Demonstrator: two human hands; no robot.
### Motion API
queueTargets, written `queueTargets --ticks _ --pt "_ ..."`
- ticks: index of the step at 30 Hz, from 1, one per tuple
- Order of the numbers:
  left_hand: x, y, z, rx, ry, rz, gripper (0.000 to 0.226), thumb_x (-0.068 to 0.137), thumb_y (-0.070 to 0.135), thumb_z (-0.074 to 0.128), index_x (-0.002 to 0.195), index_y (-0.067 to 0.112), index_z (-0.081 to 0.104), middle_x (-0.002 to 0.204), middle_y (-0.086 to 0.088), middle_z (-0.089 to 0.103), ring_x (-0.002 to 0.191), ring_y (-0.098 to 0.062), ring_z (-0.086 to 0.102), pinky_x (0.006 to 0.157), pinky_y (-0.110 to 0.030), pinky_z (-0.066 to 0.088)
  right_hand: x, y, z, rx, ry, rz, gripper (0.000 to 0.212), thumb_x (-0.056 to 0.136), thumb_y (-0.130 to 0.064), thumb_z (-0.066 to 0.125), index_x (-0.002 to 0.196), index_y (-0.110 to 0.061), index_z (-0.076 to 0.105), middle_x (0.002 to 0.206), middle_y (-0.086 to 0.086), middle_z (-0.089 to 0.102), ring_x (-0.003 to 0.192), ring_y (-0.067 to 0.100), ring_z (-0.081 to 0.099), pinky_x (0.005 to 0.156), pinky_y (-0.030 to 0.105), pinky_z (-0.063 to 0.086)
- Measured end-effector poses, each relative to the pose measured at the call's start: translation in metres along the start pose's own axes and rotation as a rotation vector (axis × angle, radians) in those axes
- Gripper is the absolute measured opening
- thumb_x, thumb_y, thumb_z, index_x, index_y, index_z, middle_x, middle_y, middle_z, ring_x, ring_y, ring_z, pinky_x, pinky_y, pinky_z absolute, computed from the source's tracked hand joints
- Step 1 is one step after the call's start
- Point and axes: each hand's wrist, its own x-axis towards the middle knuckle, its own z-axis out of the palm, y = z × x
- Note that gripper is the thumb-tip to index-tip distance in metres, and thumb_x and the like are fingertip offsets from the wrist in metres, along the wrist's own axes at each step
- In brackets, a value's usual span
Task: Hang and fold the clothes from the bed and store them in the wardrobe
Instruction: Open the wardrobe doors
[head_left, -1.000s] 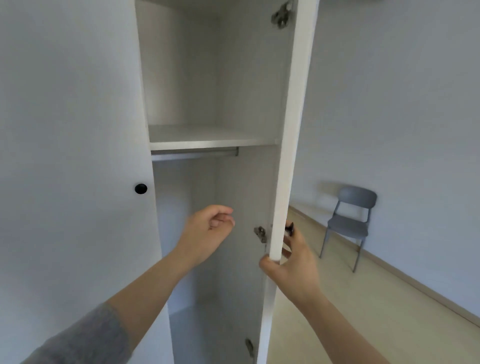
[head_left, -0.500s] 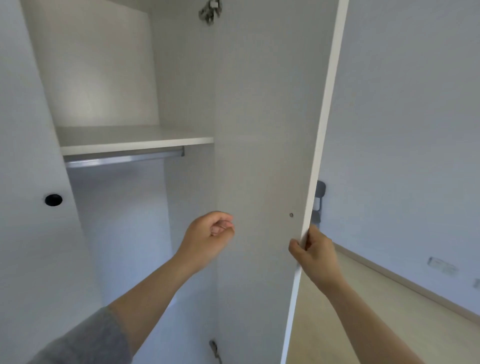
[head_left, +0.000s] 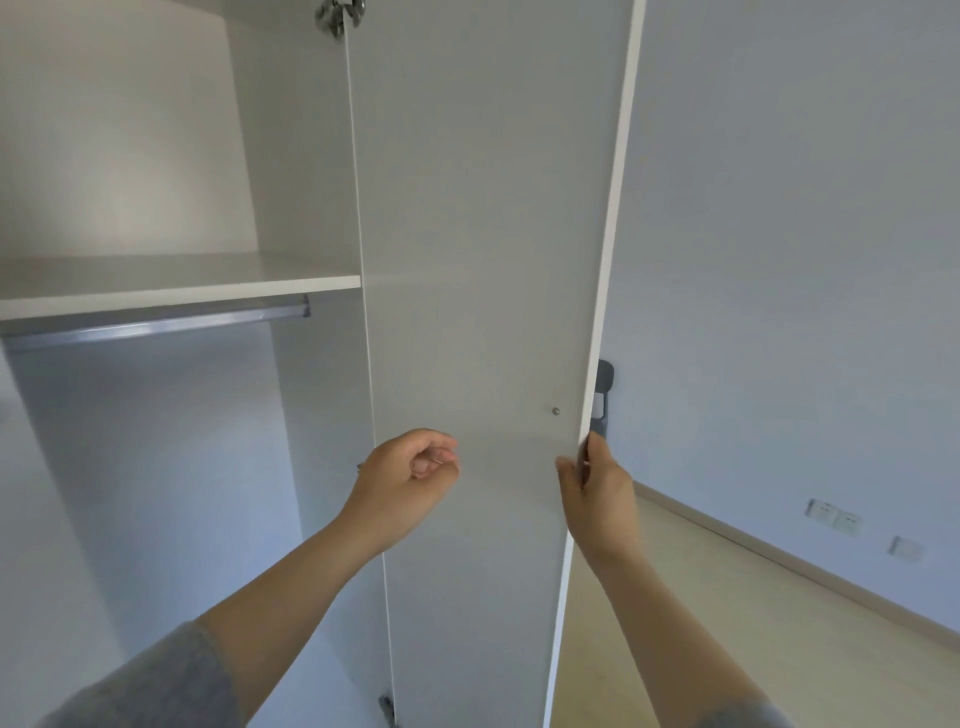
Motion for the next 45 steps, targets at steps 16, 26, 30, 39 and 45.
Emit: queueTargets --ticks 16,26,30,39,45 --pt "-0.014 -0.043 -0.062 -0.003 0.122 -0.024 0.018 0.086 0.014 0.067 0.100 0.026 0.068 0.093 0.008 0.072 0.085 0.000 0.066 0.073 -0.009 0.047 -0.028 -0.066 0.061 0.153 -0.189 -0.228 0.018 0.091 -0.016 0.063 0.107 -0.022 0.063 0.092 -0.012 0.064 0.085 0.004 0.061 0.077 0.020 0.052" --pt "-0.022 -0.098 -0.213 0.208 0.498 -0.056 0.019 0.086 0.015 0.068 0.100 0.027 0.064 0.095 0.014 0.067 0.081 0.007 0.060 0.066 -0.001 0.040 -0.038 -0.154 0.191 0.257 -0.421 -0.303 0.017 0.094 -0.023 0.056 0.111 -0.026 0.061 0.090 -0.013 0.064 0.085 0.003 0.062 0.076 0.021 0.053" --pt "-0.030 -0.117 -0.258 0.280 0.622 -0.139 0.027 0.087 0.021 0.067 0.112 0.028 0.059 0.112 0.011 0.058 0.089 0.000 0.059 0.071 -0.009 0.040 -0.040 -0.179 0.233 0.312 -0.527 -0.354 0.017 0.094 -0.023 0.056 0.111 -0.027 0.060 0.090 -0.013 0.064 0.084 0.002 0.062 0.074 0.019 0.051" --pt "-0.029 -0.129 -0.299 0.455 0.894 -0.183 0.031 0.083 0.016 0.068 0.108 0.023 0.052 0.105 0.003 0.053 0.087 -0.012 0.058 0.074 -0.024 0.045 -0.008 -0.202 0.313 0.481 -0.722 -0.443 0.018 0.095 -0.023 0.055 0.112 -0.027 0.060 0.093 -0.014 0.064 0.087 0.005 0.063 0.076 0.022 0.053" --pt "-0.013 -0.122 -0.300 0.468 1.012 -0.219 0.020 0.083 0.014 0.065 0.098 0.025 0.057 0.103 0.004 0.060 0.086 -0.007 0.061 0.074 -0.023 0.049 0.023 -0.211 0.348 0.602 -0.846 -0.523 0.017 0.095 -0.021 0.056 0.111 -0.027 0.060 0.093 -0.012 0.065 0.088 0.004 0.062 0.073 0.014 0.050"
